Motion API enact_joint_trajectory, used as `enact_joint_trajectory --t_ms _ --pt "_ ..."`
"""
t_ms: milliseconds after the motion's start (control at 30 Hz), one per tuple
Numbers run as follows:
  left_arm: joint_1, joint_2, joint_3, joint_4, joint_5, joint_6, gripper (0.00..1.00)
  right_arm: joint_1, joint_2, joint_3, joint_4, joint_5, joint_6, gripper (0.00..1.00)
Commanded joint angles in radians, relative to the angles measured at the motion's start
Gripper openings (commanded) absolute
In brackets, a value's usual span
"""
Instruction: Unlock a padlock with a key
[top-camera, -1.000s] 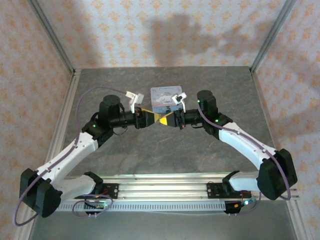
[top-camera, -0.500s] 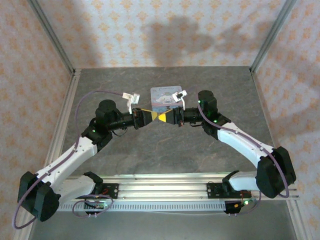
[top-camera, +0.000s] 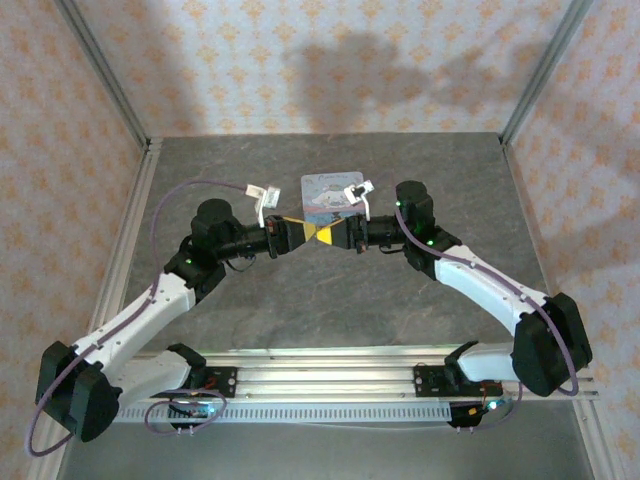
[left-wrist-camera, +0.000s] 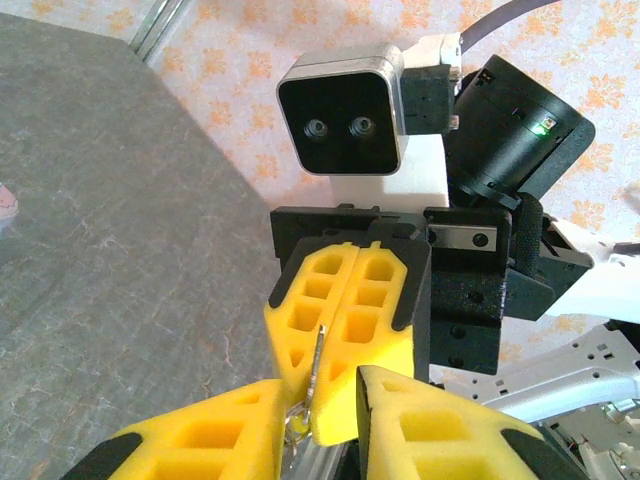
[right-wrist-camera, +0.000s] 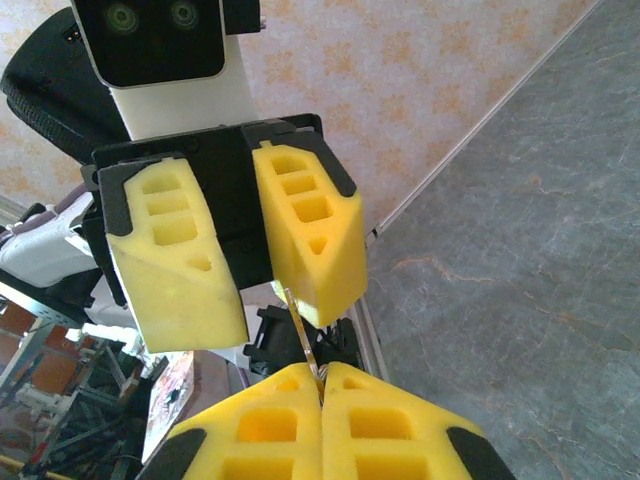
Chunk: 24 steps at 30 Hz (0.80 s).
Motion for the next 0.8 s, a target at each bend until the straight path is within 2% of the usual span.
enact_joint_trajectory --t_ms 0,367,567,767 --pt "-0.010 0.014 0.005 0.047 0.029 -0.004 0.26 0.008 -0.012 0.003 0.055 -0.026 0.007 0.00" --pt "-0.023 0.043 0.016 0.052 0.047 0.006 0.25 0.008 -0.007 0.011 0.056 -0.039 0.009 0.00" --pt "-0.034 0.056 0.026 0.049 0.061 0.024 0.02 0.008 -0.002 0.014 0.058 -0.042 0.011 0.00" --pt "-0.038 0.061 0.031 0.019 0.042 0.036 0.00 0.008 -0.006 0.026 -0.012 0.008 -0.026 0.00"
